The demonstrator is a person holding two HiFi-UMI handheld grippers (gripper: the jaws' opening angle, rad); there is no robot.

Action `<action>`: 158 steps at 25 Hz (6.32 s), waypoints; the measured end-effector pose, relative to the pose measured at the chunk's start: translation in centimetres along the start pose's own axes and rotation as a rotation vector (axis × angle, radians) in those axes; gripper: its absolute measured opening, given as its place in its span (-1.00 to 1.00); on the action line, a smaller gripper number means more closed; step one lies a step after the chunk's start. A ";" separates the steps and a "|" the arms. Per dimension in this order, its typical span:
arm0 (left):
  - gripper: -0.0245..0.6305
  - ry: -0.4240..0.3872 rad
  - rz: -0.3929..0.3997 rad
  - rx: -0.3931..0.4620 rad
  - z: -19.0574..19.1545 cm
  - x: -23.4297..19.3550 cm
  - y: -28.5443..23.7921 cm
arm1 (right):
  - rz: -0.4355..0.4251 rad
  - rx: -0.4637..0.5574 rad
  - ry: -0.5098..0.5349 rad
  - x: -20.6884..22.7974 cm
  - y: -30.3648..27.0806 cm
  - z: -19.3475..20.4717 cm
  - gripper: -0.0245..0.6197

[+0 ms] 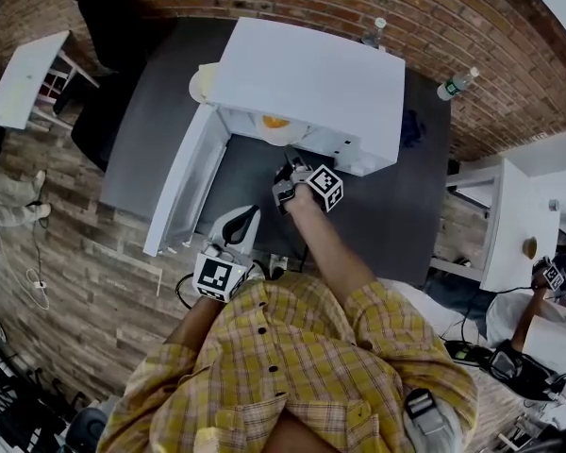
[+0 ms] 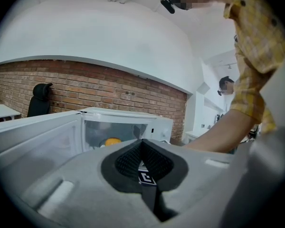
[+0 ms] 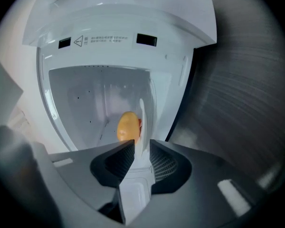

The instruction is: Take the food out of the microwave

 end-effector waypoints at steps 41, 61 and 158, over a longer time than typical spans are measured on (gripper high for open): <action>-0.93 0.006 -0.025 -0.028 0.7 -0.8 -0.3 | 0.008 0.030 -0.060 0.4 -1.2 -0.6 -0.89; -0.93 0.013 0.001 -0.010 0.7 0.4 0.3 | -0.088 0.042 -0.049 -0.8 3.0 0.0 -0.89; -0.93 -0.035 0.054 0.073 -0.1 4.2 2.9 | -0.308 -0.105 -0.046 -10.8 19.3 8.9 -0.88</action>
Point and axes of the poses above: the fingertips, and each gripper's own axes: y backward along the fingers, x to its right, z out of its underside, the point moved 4 cm from there along y, backward along the fingers, and after that the axes turned 1 degree about z, right-handed, at the moved point
